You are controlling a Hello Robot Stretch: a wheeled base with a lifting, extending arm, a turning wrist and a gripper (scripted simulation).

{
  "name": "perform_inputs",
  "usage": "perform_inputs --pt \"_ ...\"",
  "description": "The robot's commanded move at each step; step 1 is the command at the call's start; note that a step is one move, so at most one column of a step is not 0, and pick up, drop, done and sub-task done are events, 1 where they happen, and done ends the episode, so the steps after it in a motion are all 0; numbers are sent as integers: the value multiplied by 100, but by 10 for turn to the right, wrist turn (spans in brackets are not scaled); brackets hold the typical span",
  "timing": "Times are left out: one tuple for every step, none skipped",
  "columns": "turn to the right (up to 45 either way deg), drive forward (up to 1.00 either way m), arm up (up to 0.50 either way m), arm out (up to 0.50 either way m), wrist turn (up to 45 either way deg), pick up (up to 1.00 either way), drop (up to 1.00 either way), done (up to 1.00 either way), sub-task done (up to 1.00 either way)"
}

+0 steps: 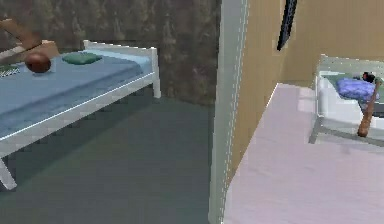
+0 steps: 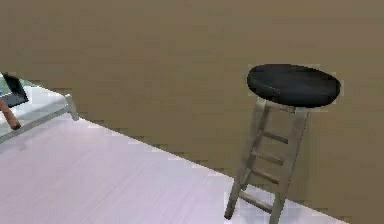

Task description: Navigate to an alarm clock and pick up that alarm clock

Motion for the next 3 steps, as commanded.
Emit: perform_inputs --pt "0 55 0 0 0 0 0 0 0" --pt "-450 0 0 0 0 0 0 0 0" --pt "-150 0 0 0 0 0 0 0 0"
